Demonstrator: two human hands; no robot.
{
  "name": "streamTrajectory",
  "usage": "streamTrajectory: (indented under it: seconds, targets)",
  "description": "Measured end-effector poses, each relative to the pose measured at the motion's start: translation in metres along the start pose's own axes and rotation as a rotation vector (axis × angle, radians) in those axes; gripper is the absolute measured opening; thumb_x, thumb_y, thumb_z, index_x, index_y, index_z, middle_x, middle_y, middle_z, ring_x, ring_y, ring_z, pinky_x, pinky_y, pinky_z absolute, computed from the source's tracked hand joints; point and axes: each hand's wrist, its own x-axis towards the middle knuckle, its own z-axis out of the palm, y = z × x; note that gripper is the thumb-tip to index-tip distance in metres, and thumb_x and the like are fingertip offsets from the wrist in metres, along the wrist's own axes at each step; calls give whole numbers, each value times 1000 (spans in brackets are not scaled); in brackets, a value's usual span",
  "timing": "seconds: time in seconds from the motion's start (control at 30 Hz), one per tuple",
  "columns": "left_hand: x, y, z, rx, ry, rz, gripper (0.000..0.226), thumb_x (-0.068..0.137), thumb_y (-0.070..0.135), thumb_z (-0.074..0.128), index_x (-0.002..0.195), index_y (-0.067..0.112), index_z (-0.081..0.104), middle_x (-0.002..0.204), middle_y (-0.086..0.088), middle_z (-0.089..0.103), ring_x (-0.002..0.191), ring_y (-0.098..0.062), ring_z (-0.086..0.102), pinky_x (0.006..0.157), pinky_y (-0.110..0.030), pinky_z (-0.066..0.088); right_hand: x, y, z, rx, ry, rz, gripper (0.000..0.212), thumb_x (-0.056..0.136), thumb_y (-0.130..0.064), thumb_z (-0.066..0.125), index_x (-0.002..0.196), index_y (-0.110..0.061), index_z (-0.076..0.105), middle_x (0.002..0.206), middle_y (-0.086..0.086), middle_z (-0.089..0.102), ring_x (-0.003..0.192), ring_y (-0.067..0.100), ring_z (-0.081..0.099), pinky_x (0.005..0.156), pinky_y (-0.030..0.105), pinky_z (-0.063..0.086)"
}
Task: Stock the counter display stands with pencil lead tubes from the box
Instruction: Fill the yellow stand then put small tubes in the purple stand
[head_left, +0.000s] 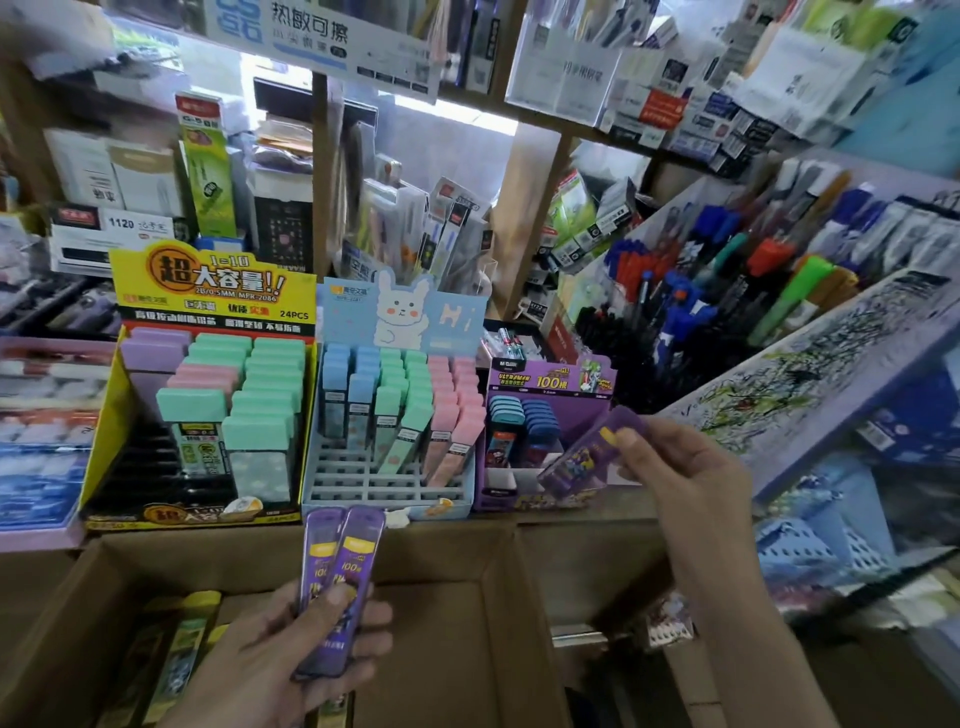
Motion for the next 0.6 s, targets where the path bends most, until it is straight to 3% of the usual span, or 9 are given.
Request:
streamTrajectory:
  seconds: [0.13, 0.3, 0.5, 0.6]
  targets:
    - [1, 0, 3, 14, 19, -10, 23, 91, 12, 62, 108, -1, 70, 97, -25, 76, 80, -38, 77, 69, -40, 58, 26, 3, -10, -114, 31, -95, 17, 91, -4, 74, 94, -19, 77, 80, -3, 79, 72, 8, 72, 67, 17, 59]
    - [5, -1, 2, 5, 33, -15, 26, 89, 12, 63, 109, -2, 70, 99, -26, 75, 80, -39, 76, 63, -38, 61, 50, 11, -5, -289, -47, -192, 29, 93, 0, 71, 93, -29, 76, 81, -9, 79, 76, 7, 73, 72, 21, 61]
    - [7, -3, 0, 24, 52, 0, 22, 91, 13, 64, 107, 1, 72, 98, -25, 76, 82, -39, 76, 60, -38, 62, 64, 24, 3, -388, -127, -186, 37, 92, -1, 72, 92, -37, 73, 80, -9, 78, 78, 8, 75, 73, 24, 63]
    - [8, -4, -1, 36, 67, 6, 20, 92, 12, 64, 106, 2, 73, 97, -24, 76, 82, -39, 76, 60, -38, 61, 70, 29, 7, -462, -164, -175, 29, 92, -1, 72, 94, -30, 71, 79, -7, 77, 77, 7, 75, 73, 28, 63]
